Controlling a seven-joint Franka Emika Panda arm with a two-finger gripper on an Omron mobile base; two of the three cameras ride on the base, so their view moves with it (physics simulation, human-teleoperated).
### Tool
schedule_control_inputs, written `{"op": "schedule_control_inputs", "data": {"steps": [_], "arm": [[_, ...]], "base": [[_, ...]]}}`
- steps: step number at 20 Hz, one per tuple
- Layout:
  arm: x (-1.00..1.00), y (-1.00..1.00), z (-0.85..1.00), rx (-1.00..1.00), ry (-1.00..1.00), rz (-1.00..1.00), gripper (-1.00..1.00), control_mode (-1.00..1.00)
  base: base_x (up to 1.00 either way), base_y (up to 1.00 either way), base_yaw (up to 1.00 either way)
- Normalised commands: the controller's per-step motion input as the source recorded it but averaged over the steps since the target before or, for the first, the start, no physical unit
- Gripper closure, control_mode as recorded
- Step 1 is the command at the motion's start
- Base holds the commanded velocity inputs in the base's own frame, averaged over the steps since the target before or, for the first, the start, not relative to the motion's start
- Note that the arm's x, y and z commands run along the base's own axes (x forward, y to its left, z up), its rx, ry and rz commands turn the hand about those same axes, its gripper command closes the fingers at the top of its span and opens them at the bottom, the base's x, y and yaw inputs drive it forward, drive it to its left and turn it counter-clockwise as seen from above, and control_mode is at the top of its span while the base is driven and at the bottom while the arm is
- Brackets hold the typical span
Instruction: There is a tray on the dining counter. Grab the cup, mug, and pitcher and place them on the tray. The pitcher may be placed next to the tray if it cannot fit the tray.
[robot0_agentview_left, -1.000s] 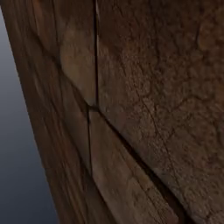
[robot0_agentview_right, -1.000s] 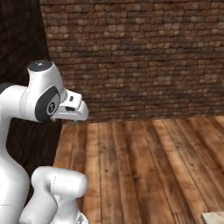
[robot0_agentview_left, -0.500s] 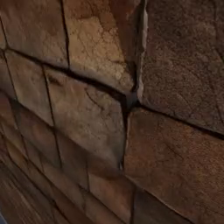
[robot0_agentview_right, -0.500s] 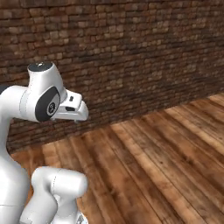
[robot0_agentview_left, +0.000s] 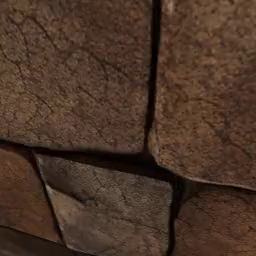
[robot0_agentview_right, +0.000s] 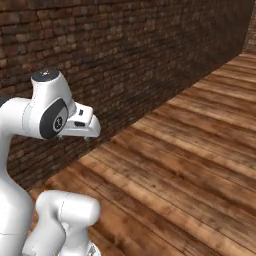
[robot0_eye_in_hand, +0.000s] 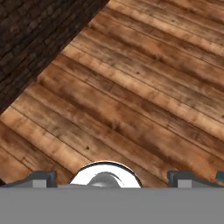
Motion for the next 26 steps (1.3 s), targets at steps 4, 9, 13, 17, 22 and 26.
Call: {"op": "schedule_control_inputs", "data": {"steps": [4,9,13,17,22,26], "arm": [[0.0,0.0,0.0,0.0,0.0,0.0,-1.0,1.0],[0.0,0.0,0.0,0.0,0.0,0.0,-1.0,1.0],[0.0,0.0,0.0,0.0,0.0,0.0,-1.0,1.0],[0.0,0.0,0.0,0.0,0.0,0.0,-1.0,1.0],[0.0,0.0,0.0,0.0,0.0,0.0,-1.0,1.0],[0.0,0.0,0.0,0.0,0.0,0.0,-1.0,1.0]], "base": [[0.81,0.8,-0.67],[0.97,0.87,-0.54],[1.0,0.53,-0.31],[1.0,0.09,-0.14],[1.0,0.0,-0.01],[1.0,0.0,0.0]]}}
